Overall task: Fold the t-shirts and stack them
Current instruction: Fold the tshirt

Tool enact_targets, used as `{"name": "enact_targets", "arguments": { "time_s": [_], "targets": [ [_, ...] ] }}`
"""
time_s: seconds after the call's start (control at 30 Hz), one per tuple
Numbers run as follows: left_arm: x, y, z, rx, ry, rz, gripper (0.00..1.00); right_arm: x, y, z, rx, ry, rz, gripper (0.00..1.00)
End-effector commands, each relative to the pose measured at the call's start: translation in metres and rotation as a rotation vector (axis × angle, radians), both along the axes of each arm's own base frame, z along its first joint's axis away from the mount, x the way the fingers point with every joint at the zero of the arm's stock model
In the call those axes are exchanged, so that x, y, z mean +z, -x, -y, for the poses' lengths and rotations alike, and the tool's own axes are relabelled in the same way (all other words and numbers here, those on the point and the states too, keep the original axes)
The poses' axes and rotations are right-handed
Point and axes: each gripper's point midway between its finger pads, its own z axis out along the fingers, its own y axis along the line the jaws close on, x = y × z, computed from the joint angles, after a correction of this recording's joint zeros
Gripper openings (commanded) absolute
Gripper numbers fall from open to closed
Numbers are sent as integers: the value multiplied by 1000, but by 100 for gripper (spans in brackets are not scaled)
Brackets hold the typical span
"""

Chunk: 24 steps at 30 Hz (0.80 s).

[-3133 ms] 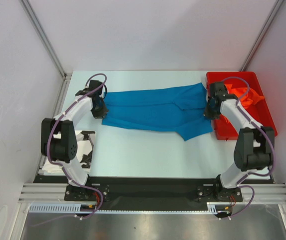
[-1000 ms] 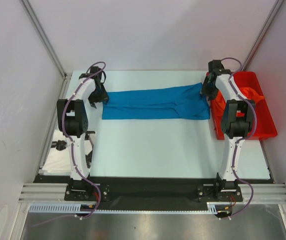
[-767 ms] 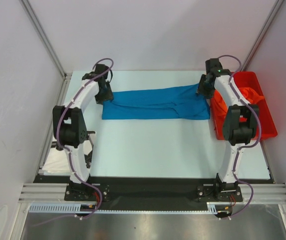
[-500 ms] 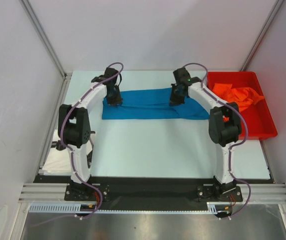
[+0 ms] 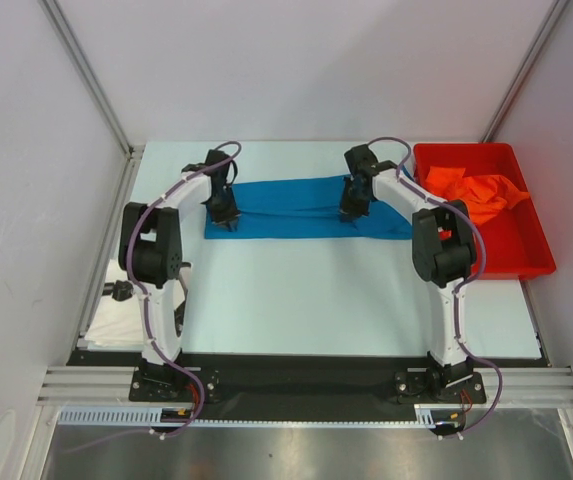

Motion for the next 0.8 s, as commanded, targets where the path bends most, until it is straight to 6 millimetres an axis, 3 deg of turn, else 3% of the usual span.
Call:
{"name": "enact_targets", "arguments": {
  "time_s": [0.0, 0.27, 0.47, 0.5, 0.6, 0.73, 0.77],
  "targets": [
    [0, -4, -4, 7, 16, 15, 23, -7, -7, -2, -27, 15, 13, 0],
    [-11, 6, -17, 19, -3, -18, 23, -13, -34, 9, -59, 91, 74, 0],
    [-15, 12, -27, 30, -12, -34, 22, -10, -60, 16, -72, 118, 140, 0],
    [-17, 13, -28, 30, -15, -36, 22, -2, -69, 14, -74, 111, 164, 0],
    [-22, 17, -30, 33, -18, -53, 20, -8, -77, 18, -85, 118, 155, 0],
    [-25, 23, -32, 29, -23, -65, 19, -1, -97, 23, -77, 122, 196, 0],
    [-24, 23, -33, 28, -24, -61, 19, 11, -105, 23, -77, 111, 222, 0]
  ]
}}
